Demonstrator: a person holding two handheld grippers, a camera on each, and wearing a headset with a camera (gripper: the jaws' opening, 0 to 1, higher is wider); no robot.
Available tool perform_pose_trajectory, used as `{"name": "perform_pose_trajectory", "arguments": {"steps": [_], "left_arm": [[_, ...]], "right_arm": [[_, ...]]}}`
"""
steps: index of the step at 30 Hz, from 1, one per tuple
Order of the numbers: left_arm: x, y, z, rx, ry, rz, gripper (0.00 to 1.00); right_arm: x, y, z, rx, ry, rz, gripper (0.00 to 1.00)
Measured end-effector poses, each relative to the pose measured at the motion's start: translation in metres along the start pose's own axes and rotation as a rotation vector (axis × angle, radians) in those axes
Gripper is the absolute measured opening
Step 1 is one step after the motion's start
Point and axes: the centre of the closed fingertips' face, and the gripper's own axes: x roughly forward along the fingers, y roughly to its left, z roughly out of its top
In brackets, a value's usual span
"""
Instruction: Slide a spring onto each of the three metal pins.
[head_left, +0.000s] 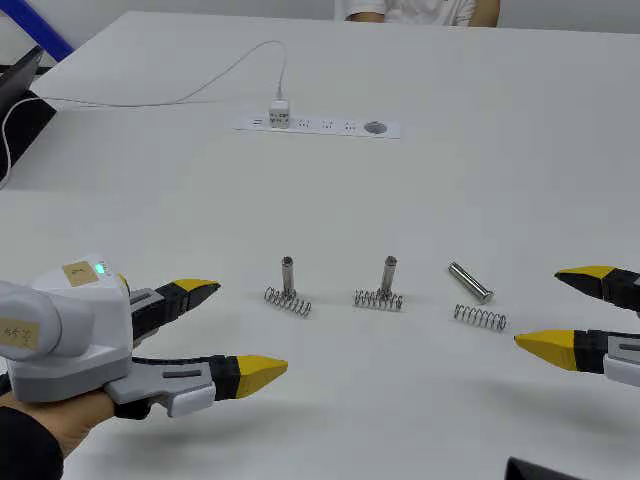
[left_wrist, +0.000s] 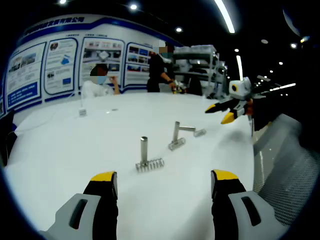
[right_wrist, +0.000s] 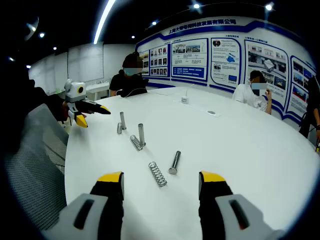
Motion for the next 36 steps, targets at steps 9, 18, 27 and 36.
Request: {"name": "perform_pose_trajectory", "arguments": {"steps": [9,18,27,36], "left_arm": [[0.000,-0.001,-0.002,-0.004,0.006,-0.001,0.78],[0.002,0.001,-0.004,-0.008,0.007,-0.002,0.78],[0.002,0.000,-0.006,-0.011,0.010,-0.003,0.78],[0.002,-0.001,-0.005,-0.011,0.007,-0.004,0.78]], "right_arm": [[-0.001,0.000,-0.001,0.012,0.006,-0.007,0.61],[0.000,-0.003,0.002,0.006,0.019,-0.015,0.61],[-0.002,-0.004,0.000,0.013,0.030,-0.023,0.59],[0.004,-0.012,0.011,0.011,0.045,-0.036,0.53]]}}
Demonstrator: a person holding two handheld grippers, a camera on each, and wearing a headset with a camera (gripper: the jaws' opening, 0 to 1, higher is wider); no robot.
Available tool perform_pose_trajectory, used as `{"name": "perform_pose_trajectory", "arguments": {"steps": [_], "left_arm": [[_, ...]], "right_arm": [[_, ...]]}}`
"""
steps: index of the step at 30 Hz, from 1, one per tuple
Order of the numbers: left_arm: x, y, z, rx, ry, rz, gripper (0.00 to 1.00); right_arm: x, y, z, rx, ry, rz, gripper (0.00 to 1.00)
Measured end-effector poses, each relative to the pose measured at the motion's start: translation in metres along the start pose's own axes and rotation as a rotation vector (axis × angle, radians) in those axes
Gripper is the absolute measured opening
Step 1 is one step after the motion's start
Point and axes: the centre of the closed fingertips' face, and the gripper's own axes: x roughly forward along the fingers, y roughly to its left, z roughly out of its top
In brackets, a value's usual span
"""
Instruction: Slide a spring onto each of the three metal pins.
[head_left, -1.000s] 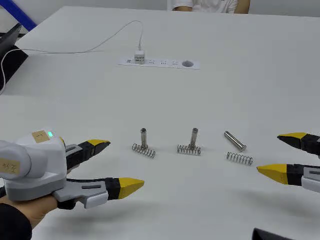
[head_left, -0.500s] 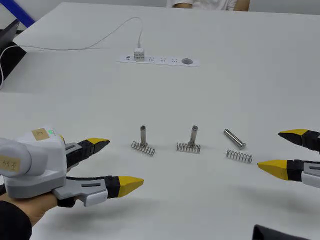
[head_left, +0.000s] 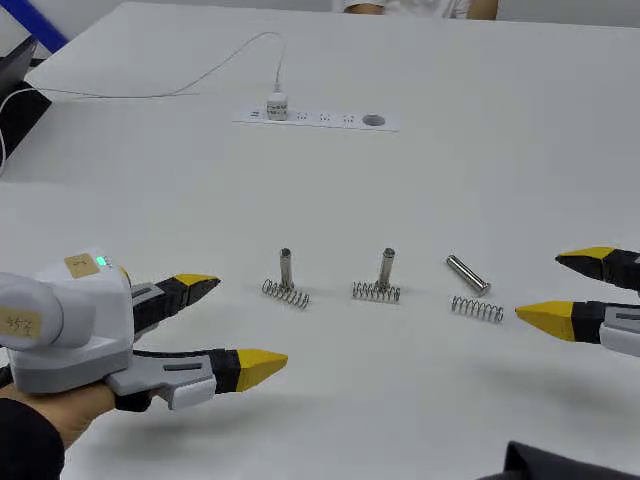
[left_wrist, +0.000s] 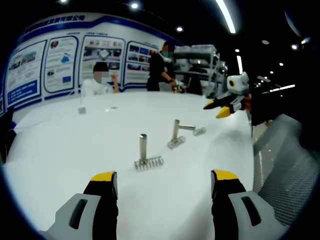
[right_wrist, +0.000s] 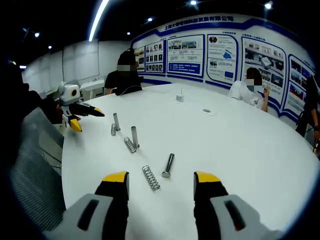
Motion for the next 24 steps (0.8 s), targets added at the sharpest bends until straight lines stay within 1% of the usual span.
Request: {"name": "perform_pose_trajectory", "arguments": {"steps": [7,9,13,15,20,22,24], "left_arm": [[-0.001,0.000,0.000,0.000,0.002,0.001,0.77],[-0.001,-0.001,0.000,-0.001,0.002,0.000,0.77],[0.000,-0.001,0.000,-0.002,0.002,0.000,0.77],[0.000,-0.001,0.000,-0.001,0.004,-0.002,0.77],[0.001,-0.003,-0.001,-0.003,0.006,-0.007,0.77],[0.001,-0.004,0.000,-0.002,0.006,-0.007,0.77],[0.000,-0.004,0.000,-0.002,0.005,-0.007,0.77]], "right_arm": [[0.012,-0.004,0.008,-0.008,0.029,0.007,0.48],[0.016,-0.007,0.009,-0.014,0.051,-0.009,0.47],[0.024,-0.011,0.011,-0.015,0.081,-0.022,0.44],[0.027,-0.015,0.010,-0.015,0.112,-0.037,0.41],[0.041,-0.016,0.018,-0.032,0.143,-0.033,0.37],[0.047,-0.017,0.017,-0.042,0.171,-0.038,0.35],[0.053,-0.017,0.016,-0.050,0.185,-0.038,0.35]]}}
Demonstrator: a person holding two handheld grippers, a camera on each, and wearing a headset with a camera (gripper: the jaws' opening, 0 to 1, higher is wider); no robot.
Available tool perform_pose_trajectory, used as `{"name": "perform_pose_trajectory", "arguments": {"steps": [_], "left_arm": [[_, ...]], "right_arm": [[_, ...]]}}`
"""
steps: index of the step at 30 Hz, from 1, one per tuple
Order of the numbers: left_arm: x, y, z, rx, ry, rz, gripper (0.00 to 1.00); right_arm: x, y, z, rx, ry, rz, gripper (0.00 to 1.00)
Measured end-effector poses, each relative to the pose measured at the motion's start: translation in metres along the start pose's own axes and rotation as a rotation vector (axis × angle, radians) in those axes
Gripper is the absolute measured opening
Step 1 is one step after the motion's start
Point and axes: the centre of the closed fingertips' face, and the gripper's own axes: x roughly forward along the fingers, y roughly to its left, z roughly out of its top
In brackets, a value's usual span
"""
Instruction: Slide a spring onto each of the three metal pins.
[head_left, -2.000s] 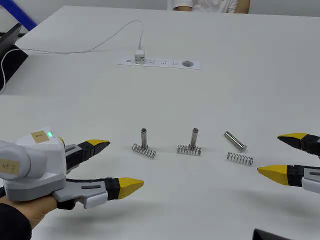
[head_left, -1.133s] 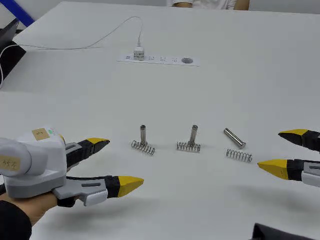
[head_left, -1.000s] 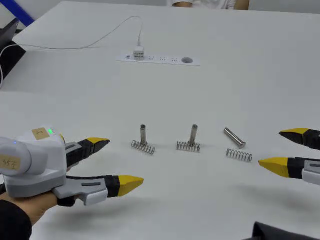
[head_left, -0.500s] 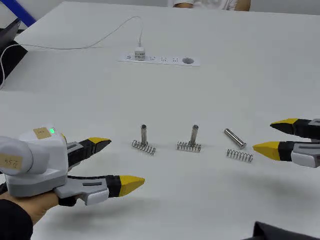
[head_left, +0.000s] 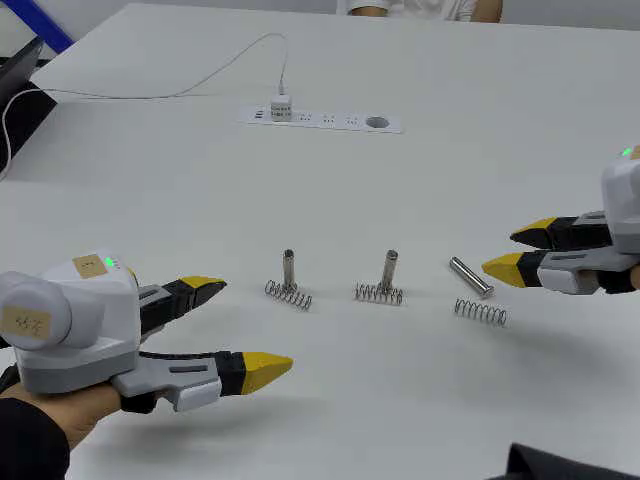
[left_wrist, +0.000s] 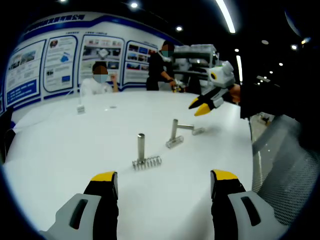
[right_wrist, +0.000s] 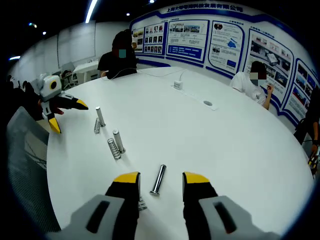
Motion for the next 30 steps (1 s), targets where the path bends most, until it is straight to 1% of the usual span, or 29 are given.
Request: {"name": "perform_pose_trajectory", "arguments": {"steps": [4,9,11,18,22,30], "left_arm": [[-0.001,0.001,0.000,-0.002,0.000,0.004,0.77],[-0.002,0.002,-0.002,-0.007,0.001,0.006,0.77],[-0.001,0.001,-0.002,-0.007,0.002,0.005,0.77],[0.000,0.000,-0.002,-0.008,0.004,0.000,0.76],[0.000,0.001,-0.002,-0.008,0.005,0.000,0.76],[-0.002,0.003,-0.003,-0.011,0.005,0.006,0.75]], "right_arm": [[0.009,0.000,0.000,0.001,0.020,0.004,0.33],[0.021,0.000,-0.004,0.006,0.062,0.012,0.31],[0.025,0.002,-0.005,0.018,0.078,0.020,0.29],[0.039,0.004,-0.011,0.046,0.123,0.019,0.24],[0.045,0.000,-0.013,0.054,0.142,-0.003,0.21],[0.052,0.001,-0.017,0.073,0.166,-0.004,0.18]]}}
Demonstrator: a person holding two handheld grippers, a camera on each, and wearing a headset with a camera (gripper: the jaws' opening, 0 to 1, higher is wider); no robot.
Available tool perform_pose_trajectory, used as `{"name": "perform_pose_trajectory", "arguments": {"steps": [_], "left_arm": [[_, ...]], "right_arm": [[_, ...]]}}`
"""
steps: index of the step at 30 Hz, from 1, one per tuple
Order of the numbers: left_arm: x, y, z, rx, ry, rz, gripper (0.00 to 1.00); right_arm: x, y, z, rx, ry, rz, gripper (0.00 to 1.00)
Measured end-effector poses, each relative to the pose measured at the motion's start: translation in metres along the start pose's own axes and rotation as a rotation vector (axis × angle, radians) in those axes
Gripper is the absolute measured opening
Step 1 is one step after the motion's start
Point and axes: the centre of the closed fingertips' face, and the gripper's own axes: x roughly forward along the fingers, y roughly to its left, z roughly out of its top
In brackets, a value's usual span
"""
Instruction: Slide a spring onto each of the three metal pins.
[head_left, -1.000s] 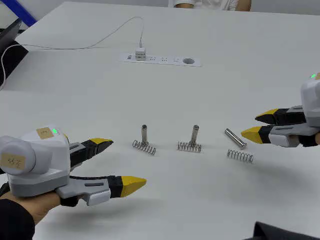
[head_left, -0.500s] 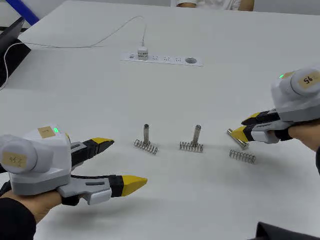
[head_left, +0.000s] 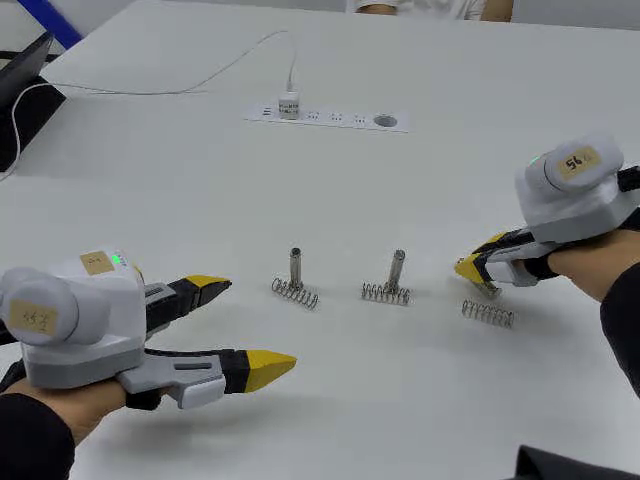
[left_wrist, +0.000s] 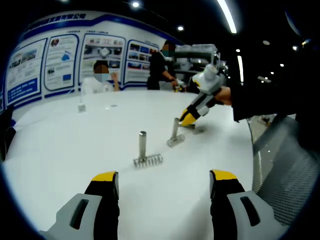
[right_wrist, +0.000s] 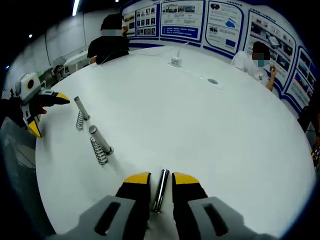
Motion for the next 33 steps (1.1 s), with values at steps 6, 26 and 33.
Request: {"name": "perform_pose_trajectory", "arguments": {"steps": [6,26,33], "left_arm": [[0.001,-0.001,0.000,0.000,0.002,-0.003,0.75],[0.000,0.001,-0.002,-0.004,0.005,0.004,0.74],[0.001,0.000,0.000,-0.004,0.004,0.002,0.73]], "right_arm": [[0.004,-0.001,0.000,0.024,0.007,0.003,0.16],[0.010,-0.001,-0.004,0.036,0.054,0.010,0.12],[0.011,0.000,-0.004,0.054,0.053,0.013,0.10]]}}
